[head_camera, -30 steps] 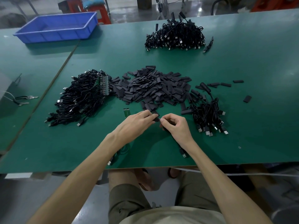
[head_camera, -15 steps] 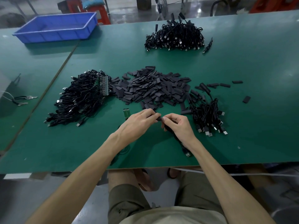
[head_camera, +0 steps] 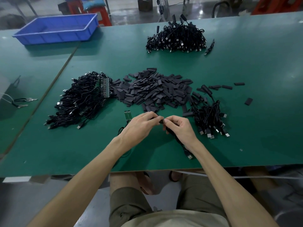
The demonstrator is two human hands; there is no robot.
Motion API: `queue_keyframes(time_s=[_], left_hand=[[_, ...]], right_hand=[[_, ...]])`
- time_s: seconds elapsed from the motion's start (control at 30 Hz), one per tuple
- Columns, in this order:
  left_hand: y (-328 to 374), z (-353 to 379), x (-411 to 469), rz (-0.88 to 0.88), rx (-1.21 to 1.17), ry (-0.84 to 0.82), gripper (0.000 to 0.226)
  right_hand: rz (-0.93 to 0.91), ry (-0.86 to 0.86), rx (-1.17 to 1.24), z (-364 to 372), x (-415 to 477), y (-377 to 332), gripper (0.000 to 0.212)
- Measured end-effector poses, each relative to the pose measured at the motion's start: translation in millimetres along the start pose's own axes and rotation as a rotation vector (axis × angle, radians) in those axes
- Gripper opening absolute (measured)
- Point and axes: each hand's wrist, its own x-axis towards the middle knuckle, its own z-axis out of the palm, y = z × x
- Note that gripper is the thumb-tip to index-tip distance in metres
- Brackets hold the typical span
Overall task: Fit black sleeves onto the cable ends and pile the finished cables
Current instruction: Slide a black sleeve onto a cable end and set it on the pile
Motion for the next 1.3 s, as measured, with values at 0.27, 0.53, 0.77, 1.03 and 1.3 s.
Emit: queue_keyframes(time_s=[0.27, 0.53, 0.77, 1.03, 1.3], left_hand=[[0.6, -5.8, -4.2, -0.044, -0.043, -0.062, 0.035], [2.4, -4.6, -4.7, 0.010, 0.015, -0.053, 0.039], [-5.5, 0.5, -6.1, -0.126, -0.088, -0.041, 0.036], [-14.6, 6.6, -14.4, -0.253, -0.209, -0.043, 0.035], [-18.9, 4.7, -13.2, -0.541, -0.591, 0.109, 0.024]], right_hand=[[-0.018, -0.028, -0.086, 0.1, -0.1, 7.0, 0.010], [-0.007, 0.008, -0.146, 4.4, 0.6, 8.9, 0.010], [-0.015, -0.012, -0.137, 3.2, -1.4, 8.1, 0.008], [-0.037, 0.028, -0.230, 3.4, -1.8, 9.0, 0.009], [-0.030, 0.048, -0.227, 3.5, -3.1, 7.6, 0.007]])
